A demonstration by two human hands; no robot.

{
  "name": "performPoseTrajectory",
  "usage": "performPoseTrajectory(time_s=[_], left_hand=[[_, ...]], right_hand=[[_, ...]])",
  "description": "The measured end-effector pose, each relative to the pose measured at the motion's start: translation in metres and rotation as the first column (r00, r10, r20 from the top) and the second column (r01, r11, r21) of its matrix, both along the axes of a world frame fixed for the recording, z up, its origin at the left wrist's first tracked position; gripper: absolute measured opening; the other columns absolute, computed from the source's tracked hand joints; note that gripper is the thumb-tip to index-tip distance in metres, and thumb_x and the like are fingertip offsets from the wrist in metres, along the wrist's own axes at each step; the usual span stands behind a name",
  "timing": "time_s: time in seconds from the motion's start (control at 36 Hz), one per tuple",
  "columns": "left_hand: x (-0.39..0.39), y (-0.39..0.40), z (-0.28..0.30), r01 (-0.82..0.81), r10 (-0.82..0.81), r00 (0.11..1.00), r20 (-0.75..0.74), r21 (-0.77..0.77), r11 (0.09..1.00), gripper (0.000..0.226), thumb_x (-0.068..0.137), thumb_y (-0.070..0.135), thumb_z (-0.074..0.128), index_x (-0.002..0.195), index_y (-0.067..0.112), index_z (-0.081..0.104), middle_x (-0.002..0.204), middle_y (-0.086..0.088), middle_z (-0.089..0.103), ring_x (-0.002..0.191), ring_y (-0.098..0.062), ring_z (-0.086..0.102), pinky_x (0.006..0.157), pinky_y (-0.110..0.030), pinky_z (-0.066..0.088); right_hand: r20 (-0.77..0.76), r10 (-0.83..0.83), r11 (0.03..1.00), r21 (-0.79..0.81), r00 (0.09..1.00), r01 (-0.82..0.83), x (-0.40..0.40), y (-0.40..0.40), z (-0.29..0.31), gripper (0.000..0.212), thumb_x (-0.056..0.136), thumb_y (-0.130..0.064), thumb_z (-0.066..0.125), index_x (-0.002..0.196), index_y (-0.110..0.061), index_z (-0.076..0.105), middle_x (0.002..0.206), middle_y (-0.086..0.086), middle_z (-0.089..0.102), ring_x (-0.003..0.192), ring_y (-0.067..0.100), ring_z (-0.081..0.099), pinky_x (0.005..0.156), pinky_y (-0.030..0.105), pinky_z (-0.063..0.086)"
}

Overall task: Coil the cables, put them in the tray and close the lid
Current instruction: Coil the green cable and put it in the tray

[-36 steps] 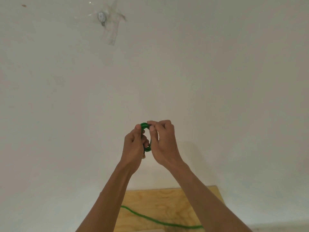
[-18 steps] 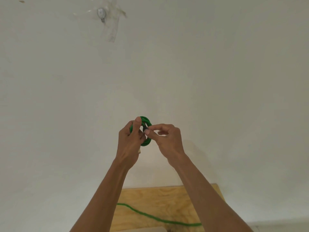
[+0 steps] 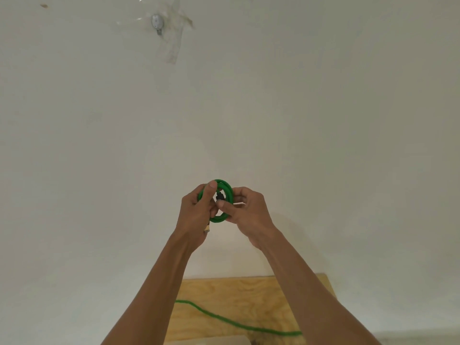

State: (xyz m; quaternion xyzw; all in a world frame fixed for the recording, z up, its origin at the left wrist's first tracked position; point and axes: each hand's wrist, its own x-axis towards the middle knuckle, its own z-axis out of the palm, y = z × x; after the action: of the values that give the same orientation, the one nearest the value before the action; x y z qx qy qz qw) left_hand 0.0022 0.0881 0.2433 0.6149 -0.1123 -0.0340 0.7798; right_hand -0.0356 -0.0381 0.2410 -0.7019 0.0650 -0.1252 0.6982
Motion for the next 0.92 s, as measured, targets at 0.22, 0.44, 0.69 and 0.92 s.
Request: performPoseTrajectory(time_s=[0.22,0.44,0.69,0.92], left_hand=[[-0.004,0.004,0.0,-0.021,0.021,0.999,0.026,0.007,1.0,0.027,0.097,0.032,0.06,0.088,0.009,0.073,0.048,0.004,0.036,0.051,-0.015,0.03,0.055,-0.029,0.027],[-0.022,-0.006,0.006,0.035,-0.063,0.98,0.19,0.145,0.989,0.021,0.1,0.023,0.058,0.101,0.009,0.074,0.056,0.003,0.05,0.052,-0.012,0.045,0.053,-0.028,0.039],[-0.008,-0.001,-0.004,0.026,-0.034,0.993,0.111,0.071,0.997,0.015,0.097,0.025,0.063,0.097,0.016,0.075,0.057,-0.003,0.036,0.054,-0.017,0.033,0.055,-0.036,0.025],[-0.019,-0.016,0.0,-0.03,0.015,0.987,0.161,0.091,0.995,0.015,0.096,0.014,0.063,0.101,0.019,0.076,0.064,-0.001,0.06,0.058,-0.021,0.041,0.049,-0.023,0.045]], right_hand=[[-0.034,-0.032,0.996,-0.08,0.999,0.029,0.002,0.004,0.002,0.033,0.076,-0.02,0.086,0.1,-0.009,0.065,0.099,0.008,0.069,0.086,0.025,0.073,0.073,0.039,0.064],[-0.07,-0.085,0.995,-0.06,0.994,0.081,0.004,-0.001,-0.002,0.018,0.081,-0.011,0.077,0.093,-0.008,0.064,0.091,0.017,0.072,0.077,0.029,0.075,0.067,0.045,0.064],[0.19,-0.211,0.825,-0.491,0.959,0.279,-0.009,0.0,-0.003,0.026,0.089,-0.042,0.069,0.108,-0.024,0.066,0.08,-0.005,0.072,0.069,0.015,0.07,0.067,0.035,0.058],[0.298,-0.345,0.702,-0.548,0.89,0.455,-0.009,0.009,-0.012,0.022,0.095,-0.037,0.056,0.112,-0.023,0.053,0.084,-0.004,0.071,0.075,0.021,0.067,0.067,0.037,0.054]])
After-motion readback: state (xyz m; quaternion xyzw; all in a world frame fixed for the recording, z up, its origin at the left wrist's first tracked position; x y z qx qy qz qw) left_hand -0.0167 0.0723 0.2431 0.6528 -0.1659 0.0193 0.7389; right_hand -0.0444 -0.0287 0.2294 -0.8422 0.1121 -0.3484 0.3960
